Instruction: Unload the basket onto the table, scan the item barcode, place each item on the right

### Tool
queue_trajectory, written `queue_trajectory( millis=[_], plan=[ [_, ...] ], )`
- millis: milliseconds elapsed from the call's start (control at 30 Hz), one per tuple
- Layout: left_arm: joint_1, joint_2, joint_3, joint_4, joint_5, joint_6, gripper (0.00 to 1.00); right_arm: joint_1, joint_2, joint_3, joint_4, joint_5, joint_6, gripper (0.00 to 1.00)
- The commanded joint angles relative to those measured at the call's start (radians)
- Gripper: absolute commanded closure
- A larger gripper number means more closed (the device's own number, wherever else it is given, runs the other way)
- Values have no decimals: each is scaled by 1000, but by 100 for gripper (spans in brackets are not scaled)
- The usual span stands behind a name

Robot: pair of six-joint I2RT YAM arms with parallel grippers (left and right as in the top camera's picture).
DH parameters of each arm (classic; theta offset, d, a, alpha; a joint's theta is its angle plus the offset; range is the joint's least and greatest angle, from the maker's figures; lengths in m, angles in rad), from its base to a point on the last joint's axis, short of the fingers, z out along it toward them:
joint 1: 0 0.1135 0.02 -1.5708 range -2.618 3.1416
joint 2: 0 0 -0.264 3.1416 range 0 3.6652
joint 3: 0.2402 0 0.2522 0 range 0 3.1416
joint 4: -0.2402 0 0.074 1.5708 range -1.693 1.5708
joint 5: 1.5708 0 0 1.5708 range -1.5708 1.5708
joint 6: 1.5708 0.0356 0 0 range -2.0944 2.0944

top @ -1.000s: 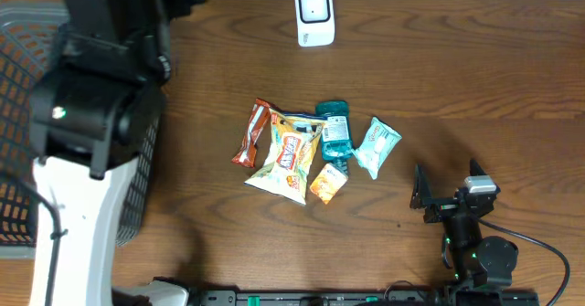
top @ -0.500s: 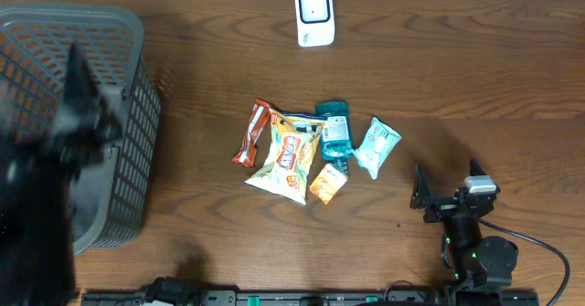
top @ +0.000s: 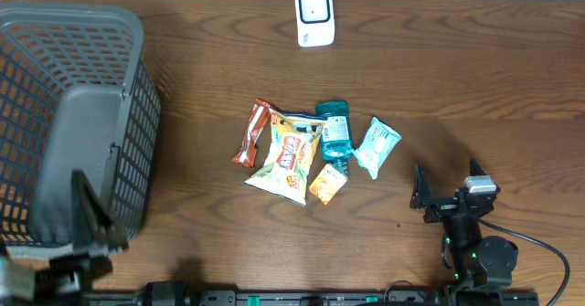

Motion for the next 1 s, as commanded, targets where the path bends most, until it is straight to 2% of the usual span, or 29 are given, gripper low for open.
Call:
queue_trajectory(
  millis=[0, 200, 533, 733, 800, 967],
  plan=[
    [15, -43, -33, 10, 104, 2, 2, 6, -5, -1, -3, 1, -8, 1],
    [27, -132, -99, 33, 291, 2, 2, 6, -5, -1, -3, 1, -8, 1],
    [17, -351, -198, 54, 298, 3, 2, 6, -5, -1, -3, 1, -8, 1],
    [15, -348, -194, 53, 289, 7, 2, 6, -5, -1, -3, 1, -8, 1],
    [16, -348, -193, 56, 257, 14, 2, 6, -5, -1, -4, 1, -8, 1],
    [13, -333, -186, 183, 29, 36, 2, 6, -5, -1, -3, 2, -8, 1]
  ],
)
